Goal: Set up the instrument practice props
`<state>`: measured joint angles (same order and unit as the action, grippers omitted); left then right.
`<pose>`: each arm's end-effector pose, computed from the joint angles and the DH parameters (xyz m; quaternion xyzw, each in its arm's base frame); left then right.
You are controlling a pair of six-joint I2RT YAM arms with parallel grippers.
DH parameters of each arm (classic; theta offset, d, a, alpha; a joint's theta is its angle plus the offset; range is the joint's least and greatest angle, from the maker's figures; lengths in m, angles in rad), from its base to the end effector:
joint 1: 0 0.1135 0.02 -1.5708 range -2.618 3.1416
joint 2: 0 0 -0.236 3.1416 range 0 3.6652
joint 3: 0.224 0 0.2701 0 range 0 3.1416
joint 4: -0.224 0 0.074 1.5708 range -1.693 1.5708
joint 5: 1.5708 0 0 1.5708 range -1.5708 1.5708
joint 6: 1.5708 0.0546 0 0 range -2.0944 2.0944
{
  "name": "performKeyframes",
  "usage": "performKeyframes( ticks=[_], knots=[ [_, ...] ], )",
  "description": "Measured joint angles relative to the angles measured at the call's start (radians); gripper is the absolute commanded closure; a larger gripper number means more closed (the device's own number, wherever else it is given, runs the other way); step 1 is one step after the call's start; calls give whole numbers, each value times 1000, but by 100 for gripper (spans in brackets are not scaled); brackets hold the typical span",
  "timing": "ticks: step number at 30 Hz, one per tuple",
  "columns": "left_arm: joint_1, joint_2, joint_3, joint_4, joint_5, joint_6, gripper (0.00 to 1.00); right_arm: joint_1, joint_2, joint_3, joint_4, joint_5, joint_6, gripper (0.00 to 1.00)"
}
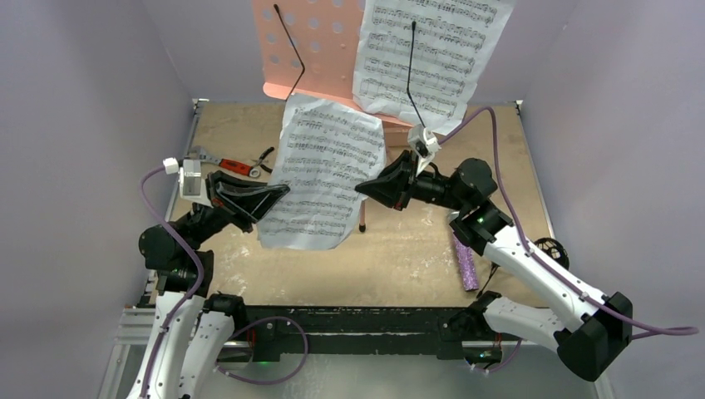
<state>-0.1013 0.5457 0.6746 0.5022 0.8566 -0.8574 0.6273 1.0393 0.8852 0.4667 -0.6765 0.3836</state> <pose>0.1554 -0.0573 0.3941 0.1922 0.5195 -0.5409 0.6330 0.2072 0.1925 0.3717 -0.3338 0.5183 0.5402 0.5728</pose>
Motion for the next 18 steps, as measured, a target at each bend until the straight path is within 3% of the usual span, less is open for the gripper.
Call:
performKeyframes(
  ticks=[1,4,7,10,14,18],
  knots=[
    [0,0,0,6,0,0,100,0,0,2,1,0,0,100],
    [0,2,0,13,4,4,97,0,-5,3,-1,2,1,100],
    [0,9,6,-35,13,42,68,0,-22,7,-22,5,-8,100],
    [0,29,46,-179,19,152,53,0,-48,23,-63,6,-40,100],
    [0,85,108,-317,33,294,48,0,-74,62,-173,4,-138,100],
    [0,149,137,-338,58,346,49,0,-76,109,-300,3,-243,100]
  ],
)
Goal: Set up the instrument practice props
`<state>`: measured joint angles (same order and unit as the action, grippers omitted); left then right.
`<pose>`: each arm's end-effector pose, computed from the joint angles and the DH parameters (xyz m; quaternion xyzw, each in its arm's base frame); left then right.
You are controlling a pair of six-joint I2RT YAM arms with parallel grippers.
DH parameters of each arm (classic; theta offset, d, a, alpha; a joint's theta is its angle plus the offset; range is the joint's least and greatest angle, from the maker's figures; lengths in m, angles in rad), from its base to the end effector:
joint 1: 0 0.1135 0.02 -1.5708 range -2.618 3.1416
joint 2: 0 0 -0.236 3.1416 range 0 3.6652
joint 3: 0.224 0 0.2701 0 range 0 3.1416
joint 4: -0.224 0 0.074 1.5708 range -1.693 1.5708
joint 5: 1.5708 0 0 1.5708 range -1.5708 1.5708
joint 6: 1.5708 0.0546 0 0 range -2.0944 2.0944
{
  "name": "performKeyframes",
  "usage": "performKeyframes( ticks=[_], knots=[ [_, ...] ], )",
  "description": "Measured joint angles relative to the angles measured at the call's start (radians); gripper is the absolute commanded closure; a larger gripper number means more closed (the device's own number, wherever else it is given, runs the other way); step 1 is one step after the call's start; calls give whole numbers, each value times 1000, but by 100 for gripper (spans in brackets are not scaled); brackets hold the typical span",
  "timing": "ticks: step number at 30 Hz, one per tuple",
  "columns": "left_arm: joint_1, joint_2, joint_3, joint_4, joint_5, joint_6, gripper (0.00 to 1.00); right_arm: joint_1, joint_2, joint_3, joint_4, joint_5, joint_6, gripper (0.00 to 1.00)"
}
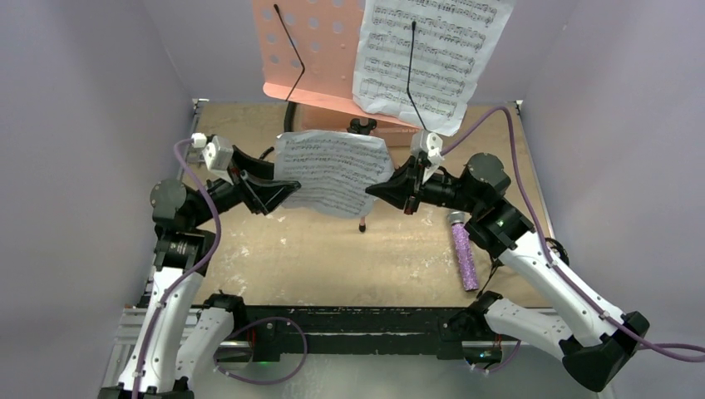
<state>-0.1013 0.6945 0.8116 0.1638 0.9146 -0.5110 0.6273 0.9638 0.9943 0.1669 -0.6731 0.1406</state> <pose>0.1909 -0.0629 0.3846 0.2357 0.5999 -0.4692 0.6037 0.1915 0.1809 0.3982 -0.3920 0.5193 0.4676 0.5984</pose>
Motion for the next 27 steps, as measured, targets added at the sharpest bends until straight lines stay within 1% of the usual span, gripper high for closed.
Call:
performKeyframes(
  ticks=[3,7,13,16,18,19,20,23,24,25,27],
  knots=[
    [0,45,11,25,21,-1,50,0,0,19,-72,0,-55,100],
    [-6,96,17,81,30,-13,52,0,0,27,-119,0,-92,100],
    [-55,140,26,208,35,-74,62,0,18,49,-143,-5,-111,100],
    [-109,178,48,251,27,-89,70,0,33,69,-154,-10,-117,100],
    [-151,209,69,270,21,-97,86,0,39,77,-161,-9,-119,100],
    [-167,222,77,277,19,-101,94,0,39,79,-164,-4,-121,97],
    [-177,232,82,284,16,-103,100,0,39,80,-166,2,-122,91],
    [-191,250,89,302,0,-108,100,0,29,80,-169,26,-110,68],
    [-192,251,89,307,-8,-111,100,0,23,80,-167,34,-104,62],
    [-192,252,89,314,-14,-116,100,0,16,79,-164,43,-98,58],
    [-193,252,89,346,-29,-133,100,0,-6,77,-148,63,-84,53]
  ],
)
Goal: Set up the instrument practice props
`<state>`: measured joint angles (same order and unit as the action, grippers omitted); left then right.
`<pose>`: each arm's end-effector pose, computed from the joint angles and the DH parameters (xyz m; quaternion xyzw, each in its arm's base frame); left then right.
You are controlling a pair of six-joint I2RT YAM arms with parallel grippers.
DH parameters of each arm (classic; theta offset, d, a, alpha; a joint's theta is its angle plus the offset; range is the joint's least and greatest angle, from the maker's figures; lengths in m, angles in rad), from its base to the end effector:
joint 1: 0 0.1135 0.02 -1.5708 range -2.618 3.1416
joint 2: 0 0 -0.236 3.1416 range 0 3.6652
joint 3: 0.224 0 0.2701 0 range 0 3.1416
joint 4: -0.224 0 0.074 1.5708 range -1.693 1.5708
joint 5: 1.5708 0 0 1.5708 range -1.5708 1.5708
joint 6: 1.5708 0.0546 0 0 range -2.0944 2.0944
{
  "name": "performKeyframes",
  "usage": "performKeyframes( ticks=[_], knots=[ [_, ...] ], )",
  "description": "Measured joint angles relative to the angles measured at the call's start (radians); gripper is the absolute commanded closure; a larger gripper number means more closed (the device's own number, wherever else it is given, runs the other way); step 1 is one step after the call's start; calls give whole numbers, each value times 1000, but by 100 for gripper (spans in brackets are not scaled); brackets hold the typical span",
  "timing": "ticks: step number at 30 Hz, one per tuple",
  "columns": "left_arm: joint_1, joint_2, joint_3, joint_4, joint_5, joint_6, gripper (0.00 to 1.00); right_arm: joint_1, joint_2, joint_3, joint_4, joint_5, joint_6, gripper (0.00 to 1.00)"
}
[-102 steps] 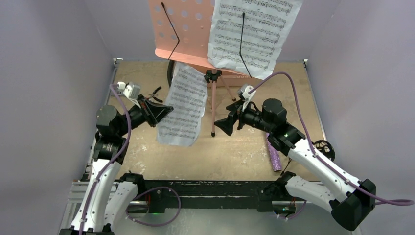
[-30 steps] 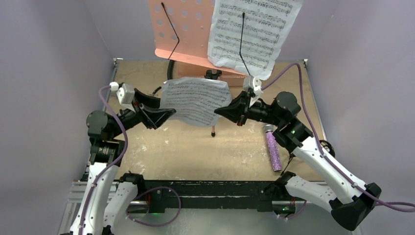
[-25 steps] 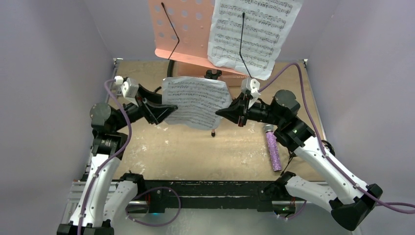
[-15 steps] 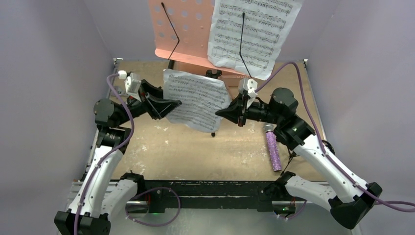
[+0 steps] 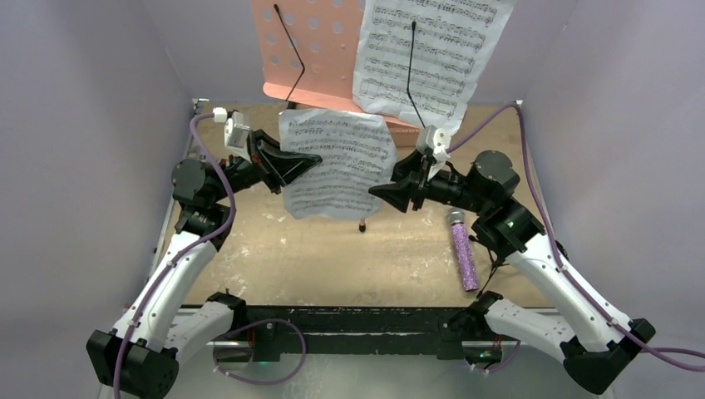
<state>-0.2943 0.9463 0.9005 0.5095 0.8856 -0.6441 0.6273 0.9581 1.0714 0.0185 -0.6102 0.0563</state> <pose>0.2221 -0.1115 0.4014 0.2763 0.5312 -0.5485 0.5837 0.1896 0.1761 0.4116 -0.3938 0.5395 0.4270 0.6096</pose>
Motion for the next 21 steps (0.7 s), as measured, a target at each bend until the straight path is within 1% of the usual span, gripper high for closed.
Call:
performKeyframes(
  ticks=[2,5,13,16,19,21],
  knots=[
    [-1,0,0,35,-7,-19,100,0,-18,0,18,13,10,49],
    [-1,0,1,88,-14,-53,100,0,-30,0,49,18,24,46],
    [-1,-1,2,185,-28,-136,100,0,-13,0,103,16,69,47],
    [-2,-1,2,227,-34,-172,100,0,-3,0,128,13,87,50],
    [-6,0,3,262,-39,-197,100,0,11,3,156,9,105,59],
    [-11,2,3,278,-42,-210,100,0,24,11,169,4,120,66]
  ],
)
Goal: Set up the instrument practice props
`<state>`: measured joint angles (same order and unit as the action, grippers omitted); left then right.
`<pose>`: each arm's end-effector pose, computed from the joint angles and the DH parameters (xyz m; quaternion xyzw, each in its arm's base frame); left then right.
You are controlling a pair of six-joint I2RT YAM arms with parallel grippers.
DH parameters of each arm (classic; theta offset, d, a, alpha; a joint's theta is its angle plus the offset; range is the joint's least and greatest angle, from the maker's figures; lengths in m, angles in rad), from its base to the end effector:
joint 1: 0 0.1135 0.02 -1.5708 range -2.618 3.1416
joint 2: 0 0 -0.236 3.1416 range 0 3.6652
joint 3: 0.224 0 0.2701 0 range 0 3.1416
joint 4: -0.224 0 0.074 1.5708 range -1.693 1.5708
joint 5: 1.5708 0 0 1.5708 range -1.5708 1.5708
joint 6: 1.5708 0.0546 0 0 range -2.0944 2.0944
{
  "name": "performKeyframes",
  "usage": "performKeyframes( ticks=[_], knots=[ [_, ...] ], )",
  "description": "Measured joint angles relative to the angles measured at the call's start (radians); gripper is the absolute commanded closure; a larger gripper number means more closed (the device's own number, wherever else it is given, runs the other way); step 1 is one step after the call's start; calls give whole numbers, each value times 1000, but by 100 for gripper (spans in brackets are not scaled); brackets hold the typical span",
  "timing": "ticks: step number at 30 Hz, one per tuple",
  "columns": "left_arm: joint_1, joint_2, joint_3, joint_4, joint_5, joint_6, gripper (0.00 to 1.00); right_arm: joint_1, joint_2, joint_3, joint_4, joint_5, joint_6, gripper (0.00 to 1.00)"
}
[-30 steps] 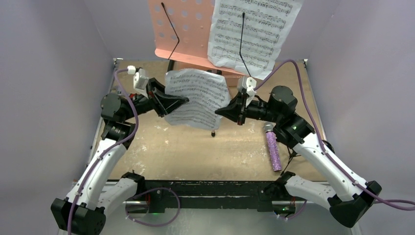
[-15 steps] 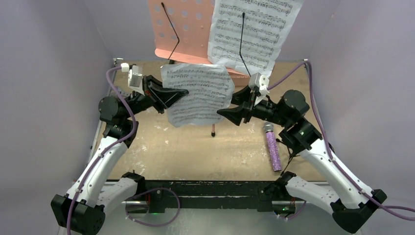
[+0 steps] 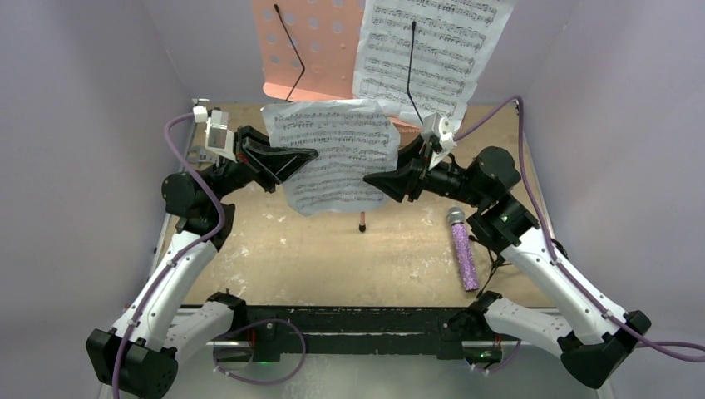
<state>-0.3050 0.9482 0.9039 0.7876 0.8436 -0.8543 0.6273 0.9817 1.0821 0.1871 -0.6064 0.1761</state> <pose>0.2065 -0.1078 0.4281 0.2613 0.4547 -0.5953 0.6088 0.1913 0.1771 0.4295 -0.3609 0.5032 0.4634 0.6338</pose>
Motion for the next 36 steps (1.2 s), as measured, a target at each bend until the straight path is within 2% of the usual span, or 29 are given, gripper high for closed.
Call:
performKeyframes(
  ticks=[6,7,8,9,10,11,13,15,20,25,36],
  knots=[
    [-9,5,0,14,-6,-15,100,0,14,18,42,-16,43,100],
    [-10,5,0,16,-7,-18,100,0,14,24,46,-17,49,100],
    [-11,5,0,18,-8,-18,95,0,14,30,48,-17,51,100],
    [-12,5,0,18,-11,-18,85,0,14,37,50,-18,55,100],
    [-12,5,0,19,-13,-18,61,0,14,44,51,-17,55,100],
    [-12,5,0,19,-15,-18,51,0,14,49,52,-17,55,100],
    [-12,4,0,8,-21,-18,22,0,13,58,52,-16,55,100],
    [-12,0,0,-19,-31,-6,14,0,13,66,50,-13,55,100],
    [-13,-35,3,-189,-78,77,7,0,13,108,38,-3,56,100],
    [-13,-105,3,-399,-165,191,7,0,13,172,34,40,57,100],
    [-13,-201,-33,-774,-496,274,7,0,55,376,-30,173,71,100]
  ],
)
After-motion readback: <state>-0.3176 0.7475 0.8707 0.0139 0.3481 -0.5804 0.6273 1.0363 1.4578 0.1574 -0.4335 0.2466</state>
